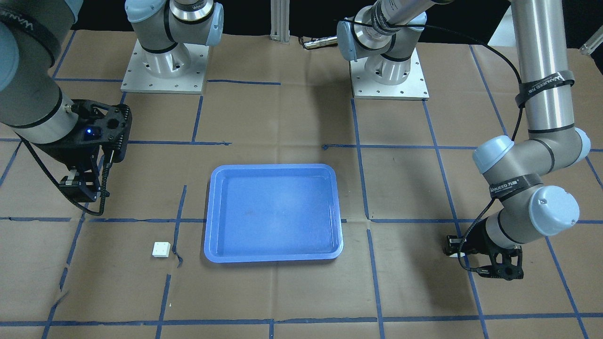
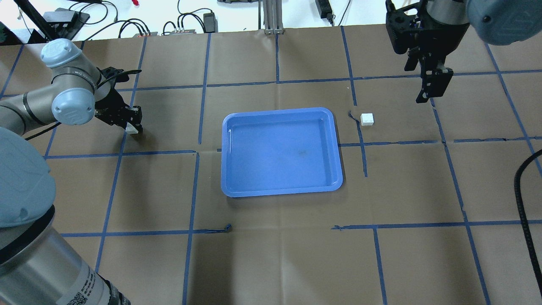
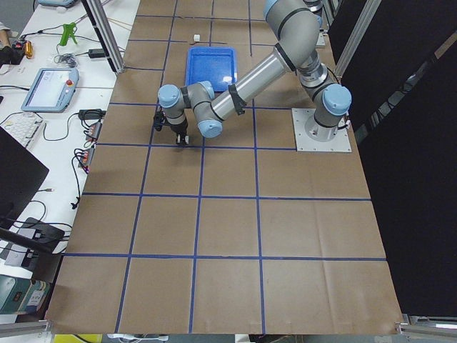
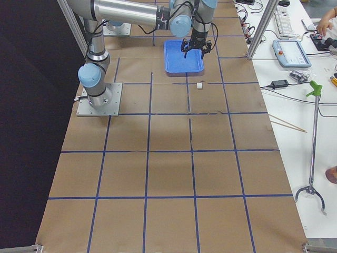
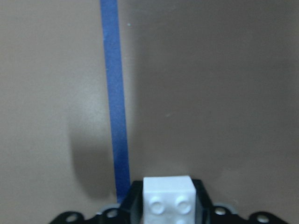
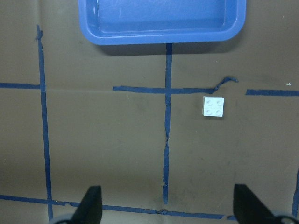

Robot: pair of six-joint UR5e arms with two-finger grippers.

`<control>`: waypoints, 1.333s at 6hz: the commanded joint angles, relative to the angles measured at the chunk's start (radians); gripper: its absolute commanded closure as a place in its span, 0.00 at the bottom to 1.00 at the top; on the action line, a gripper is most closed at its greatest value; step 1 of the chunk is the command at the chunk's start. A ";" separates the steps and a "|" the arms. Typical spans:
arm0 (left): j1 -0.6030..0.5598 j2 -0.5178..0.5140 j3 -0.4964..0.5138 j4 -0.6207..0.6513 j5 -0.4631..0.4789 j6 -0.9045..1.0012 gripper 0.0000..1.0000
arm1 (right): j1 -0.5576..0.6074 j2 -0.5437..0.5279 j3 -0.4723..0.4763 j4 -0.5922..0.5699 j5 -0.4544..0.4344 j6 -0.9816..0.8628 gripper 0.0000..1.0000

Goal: Assemble white blocks and place on blue tray

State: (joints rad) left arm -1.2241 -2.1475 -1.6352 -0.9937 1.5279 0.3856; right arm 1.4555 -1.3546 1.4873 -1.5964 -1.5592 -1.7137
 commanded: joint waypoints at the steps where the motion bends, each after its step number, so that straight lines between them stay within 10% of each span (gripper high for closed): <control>1: -0.017 0.035 0.003 -0.028 0.000 0.001 0.77 | -0.049 0.053 0.048 -0.055 0.099 -0.140 0.00; 5: -0.462 0.135 -0.009 -0.020 0.009 0.280 0.77 | -0.125 0.126 0.312 -0.552 0.272 -0.085 0.04; 8: -0.655 0.115 -0.038 -0.008 0.003 0.611 0.76 | -0.136 0.253 0.324 -0.684 0.362 -0.076 0.02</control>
State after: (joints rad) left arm -1.8298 -2.0228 -1.6602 -1.0085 1.5362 0.8464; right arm 1.3206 -1.1338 1.8094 -2.2511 -1.2219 -1.7919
